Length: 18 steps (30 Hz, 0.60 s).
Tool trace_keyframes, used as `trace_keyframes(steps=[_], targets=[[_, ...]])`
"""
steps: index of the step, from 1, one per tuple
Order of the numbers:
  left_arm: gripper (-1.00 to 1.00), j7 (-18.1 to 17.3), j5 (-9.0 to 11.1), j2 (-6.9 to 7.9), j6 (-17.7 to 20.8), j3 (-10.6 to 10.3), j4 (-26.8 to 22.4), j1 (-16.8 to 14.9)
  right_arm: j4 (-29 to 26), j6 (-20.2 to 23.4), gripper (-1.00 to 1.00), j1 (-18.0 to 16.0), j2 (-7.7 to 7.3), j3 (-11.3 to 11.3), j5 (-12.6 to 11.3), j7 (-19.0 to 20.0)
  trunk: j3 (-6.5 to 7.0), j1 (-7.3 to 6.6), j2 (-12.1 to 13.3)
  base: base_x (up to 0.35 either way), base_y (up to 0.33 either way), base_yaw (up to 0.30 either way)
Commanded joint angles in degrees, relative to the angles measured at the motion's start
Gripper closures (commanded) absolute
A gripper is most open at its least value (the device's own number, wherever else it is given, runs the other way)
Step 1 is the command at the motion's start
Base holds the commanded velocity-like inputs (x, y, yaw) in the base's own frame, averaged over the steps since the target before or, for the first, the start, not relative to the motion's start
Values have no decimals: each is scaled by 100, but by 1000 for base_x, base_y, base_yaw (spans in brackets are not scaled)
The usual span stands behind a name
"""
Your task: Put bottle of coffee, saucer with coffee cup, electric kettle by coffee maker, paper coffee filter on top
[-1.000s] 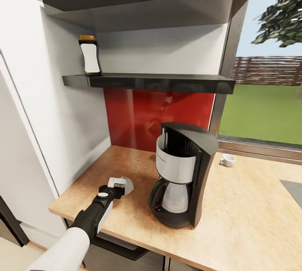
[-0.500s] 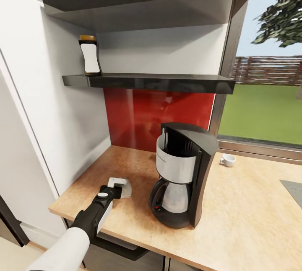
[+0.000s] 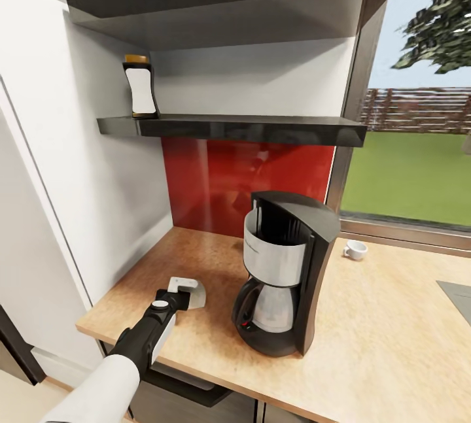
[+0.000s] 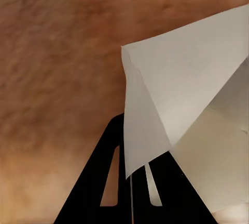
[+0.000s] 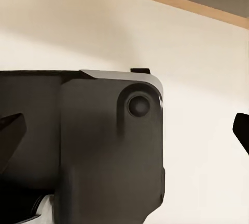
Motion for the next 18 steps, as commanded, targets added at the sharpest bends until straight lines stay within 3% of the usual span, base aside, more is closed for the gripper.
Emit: trace_keyframes(steps=[1,18], targets=[[100,12,-60,2,38,-19,-3,-1,5,-20,-100,-1,3,-26,34,-19,-3,2,-3,0,0,0],[100,12,-60,2,42,-20,-3,2,5,-20,-100,-3,-2,-26,34,-19,-3,2,-3,0,0,0]])
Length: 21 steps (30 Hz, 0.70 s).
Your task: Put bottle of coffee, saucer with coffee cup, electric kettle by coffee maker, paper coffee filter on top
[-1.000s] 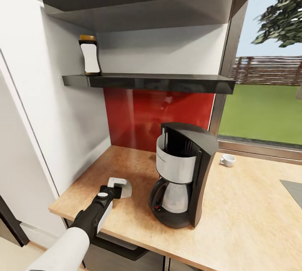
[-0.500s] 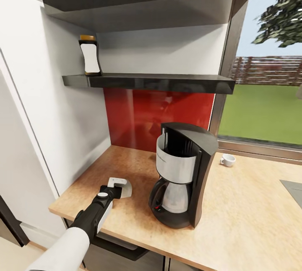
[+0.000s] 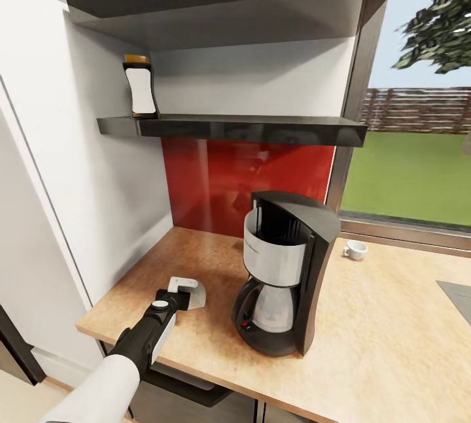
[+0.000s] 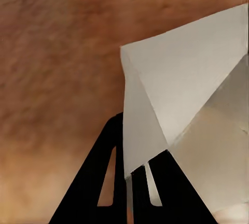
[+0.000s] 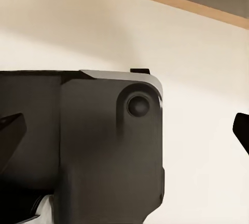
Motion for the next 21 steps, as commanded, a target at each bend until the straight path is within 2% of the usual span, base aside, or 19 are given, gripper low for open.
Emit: trace_keyframes(steps=[1,3,6,7,9,12,17,21], targets=[[100,7,-59,2,44,-21,-4,2,5,-16,-100,-1,3,-26,34,-19,-3,2,-3,0,0,0],[100,-22,-54,10,121,-40,-53,-3,5,-16,-100,-1,4,-26,34,-19,-3,2,-3,0,0,0],[100,-168,-40,39,513,-31,-295,-20,5,-19,-100,0,1,-26,34,-19,-3,2,-3,0,0,0],[100,-514,-18,83,933,-6,-636,-20,5,-19,-100,0,0,-21,34,-19,-3,2,-3,0,0,0],[100,-1013,-11,169,1326,26,-1062,-16,11,-17,-100,0,2,-12,36,-19,-3,2,-3,0,0,0],[100,-1512,-14,323,1818,45,-1645,-16,13,-15,-100,-3,7,-7,41,-19,-3,2,-3,0,0,0],[100,-1789,-18,475,2668,53,-2609,-16,7,-9,-100,-1,8,-24,39,-19,-3,2,-3,0,0,0],[100,-1828,-32,493,2912,54,-3159,-16,8,-11,-100,-3,9,-49,27,-19,8,2,-3,0,0,0]])
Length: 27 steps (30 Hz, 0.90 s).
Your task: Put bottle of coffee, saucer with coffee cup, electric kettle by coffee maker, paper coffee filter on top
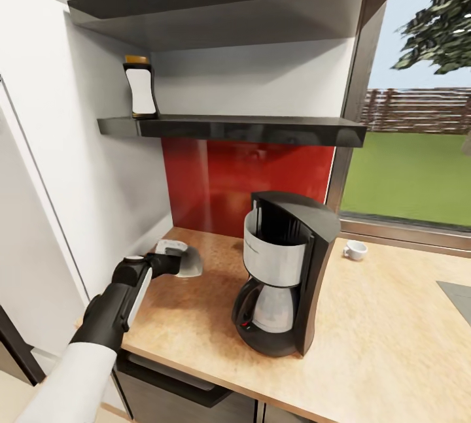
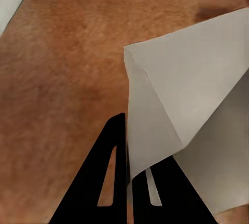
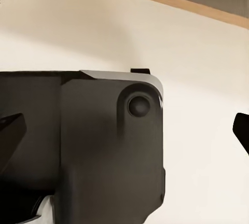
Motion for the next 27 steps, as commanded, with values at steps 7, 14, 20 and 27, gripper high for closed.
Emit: trace_keyframes(steps=[7,14,20,27], targets=[[100,-75,-48,6,602,-4,-132,-81,11,-20,-100,-2,2,-25,38,-17,56,3,-3,0,0,0],[100,-90,-42,16,737,-5,-309,-105,12,-20,-100,1,2,-23,41,-17,119,3,-3,0,0,0],[100,-146,-35,17,1167,-13,-349,-292,12,-20,-100,0,2,-4,41,-17,172,3,-3,0,0,0],[100,-643,-41,82,1240,-19,-377,-494,12,-20,-100,0,5,3,41,-17,234,3,-3,0,0,0]])
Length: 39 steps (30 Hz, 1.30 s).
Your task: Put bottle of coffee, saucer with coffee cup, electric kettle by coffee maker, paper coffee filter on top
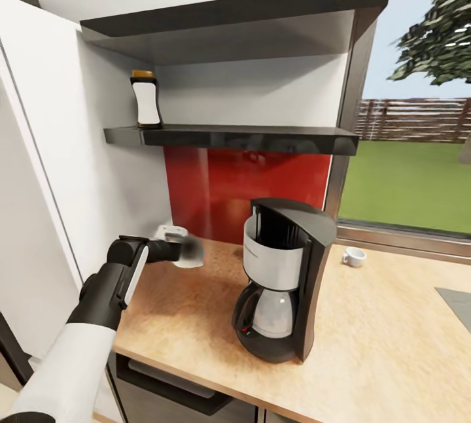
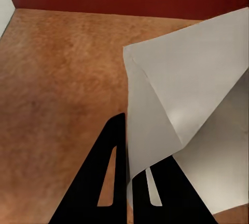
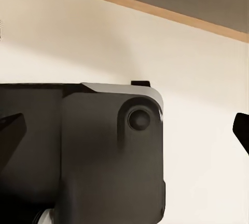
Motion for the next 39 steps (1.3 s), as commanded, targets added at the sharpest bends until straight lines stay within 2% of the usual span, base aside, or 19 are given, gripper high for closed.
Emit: trace_keyframes(steps=[1,6,7,17,20,23,26,29,32,35,39], targets=[[100,-125,-74,19,24,-9,-4,-22,6,-18,-100,-2,4,-26,34,-19,6,2,-3,0,0,0],[100,-918,-94,212,147,-27,2,-263,8,-18,-100,-2,8,-18,34,-19,51,2,-3,0,0,0],[100,-1183,-94,327,200,-33,39,-446,6,-18,-100,-3,8,-17,39,-19,60,2,-3,0,0,0],[100,-1316,-139,378,272,17,86,-647,7,-18,-100,-1,8,-20,43,-19,95,2,-3,0,0,0],[100,-1316,-169,380,294,21,138,-764,6,-18,-100,-1,8,-23,43,-19,96,2,-3,0,0,0],[100,-1318,-182,384,302,24,439,-1037,6,-18,-100,-2,8,-25,43,-19,96,2,-3,0,0,0],[100,-1320,-186,388,304,94,1067,-1436,6,-18,-100,-1,8,-19,43,-19,96,2,-3,0,0,0],[100,-1321,-188,400,312,255,2233,-2049,6,-18,-100,-4,8,-17,43,-19,96,2,-3,0,0,0],[100,-1330,-168,441,315,323,3538,-2755,6,-18,-100,-3,8,-17,43,-19,96,2,-3,0,0,0],[100,-1348,-142,490,320,340,4215,-3160,6,-18,-100,-1,8,-16,43,-19,96,2,-3,0,0,0],[100,-1523,-135,520,319,328,4462,-3353,6,-18,-100,-2,8,-20,43,-19,96,2,-3,0,0,0]])
